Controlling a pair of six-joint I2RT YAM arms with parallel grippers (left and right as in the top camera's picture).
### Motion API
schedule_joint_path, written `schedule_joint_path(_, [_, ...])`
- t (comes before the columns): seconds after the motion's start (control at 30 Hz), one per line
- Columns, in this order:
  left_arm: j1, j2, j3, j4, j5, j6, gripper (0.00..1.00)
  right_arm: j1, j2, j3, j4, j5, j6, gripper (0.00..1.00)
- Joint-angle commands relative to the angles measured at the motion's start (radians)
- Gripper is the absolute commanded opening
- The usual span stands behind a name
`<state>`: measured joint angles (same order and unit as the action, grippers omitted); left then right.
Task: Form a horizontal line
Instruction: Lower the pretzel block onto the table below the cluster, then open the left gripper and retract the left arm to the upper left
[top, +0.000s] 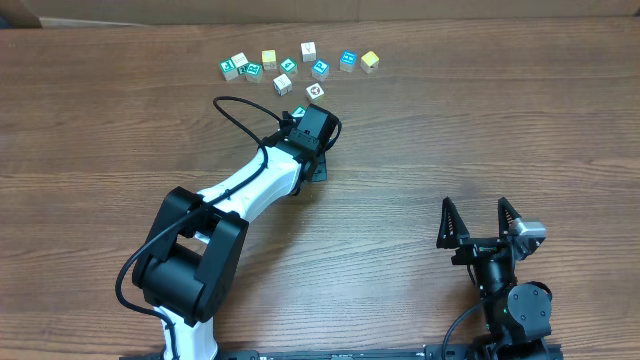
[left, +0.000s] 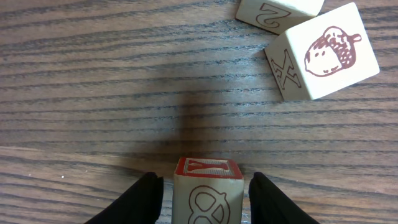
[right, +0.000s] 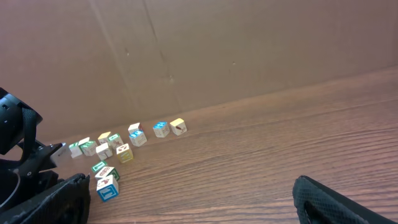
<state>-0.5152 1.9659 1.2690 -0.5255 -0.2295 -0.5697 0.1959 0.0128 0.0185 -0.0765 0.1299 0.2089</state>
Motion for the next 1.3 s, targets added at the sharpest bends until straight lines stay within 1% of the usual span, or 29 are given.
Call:
schedule_joint_path(0.0, [0.006,0.005,0.004,-0.001,-0.017,0.011,0.44,-0.006,-0.010,-0.011,0.004,-0.003,0.000,1.00])
schedule_joint_path(0.03, [0.006,-0.002,0.014,-0.002,-0.016,0.021,0.45,-0.006,-0.010,-0.011,0.004,-0.003,0.000,1.00])
schedule_joint_path(0.13, [0.016,-0.035,0.063,-0.009,-0.016,0.056,0.55,-0.006,-0.010,-0.011,0.004,-0.003,0.000,1.00])
schedule_joint_path(0.17, [0.024,-0.048,0.093,-0.024,-0.014,0.063,0.56,-0.006,-0.010,-0.011,0.004,-0.003,0.000,1.00])
schedule_joint_path(0.37, [0.090,-0.073,0.341,-0.192,-0.006,0.145,0.67,-0.006,-0.010,-0.011,0.004,-0.003,0.000,1.00])
schedule_joint_path(0.5, [0.163,-0.073,0.451,-0.272,-0.005,0.159,0.74,-0.006,-0.010,-0.011,0.004,-0.003,0.000,1.00])
schedule_joint_path(0.6, [0.234,-0.073,0.470,-0.283,0.010,0.163,0.75,-0.006,-0.010,-0.011,0.004,-0.003,0.000,1.00])
schedule_joint_path(0.83, [0.399,-0.073,0.469,-0.324,0.169,0.167,0.77,-0.006,-0.010,-0.011,0.004,-0.003,0.000,1.00])
schedule_joint_path(0.9, [0.433,-0.072,0.468,-0.329,0.182,0.167,0.83,-0.006,-0.010,-0.011,0.004,-0.003,0.000,1.00])
schedule_joint_path(0.93, [0.446,-0.072,0.468,-0.332,0.182,0.167,0.88,-0.006,-0.010,-0.011,0.004,-0.003,0.000,1.00])
schedule_joint_path(0.97, [0.458,-0.072,0.468,-0.334,0.182,0.167,0.96,-0.006,-0.010,-0.011,0.004,-0.003,0.000,1.00])
schedule_joint_path(1.0, [0.471,-0.072,0.468,-0.336,0.180,0.167,1.00,-0.006,-0.010,-0.011,0.004,-0.003,0.000,1.00])
schedule_joint_path(1.27, [0.504,-0.072,0.468,-0.341,0.178,0.167,1.00,-0.006,-0.010,-0.011,0.004,-0.003,0.000,1.00])
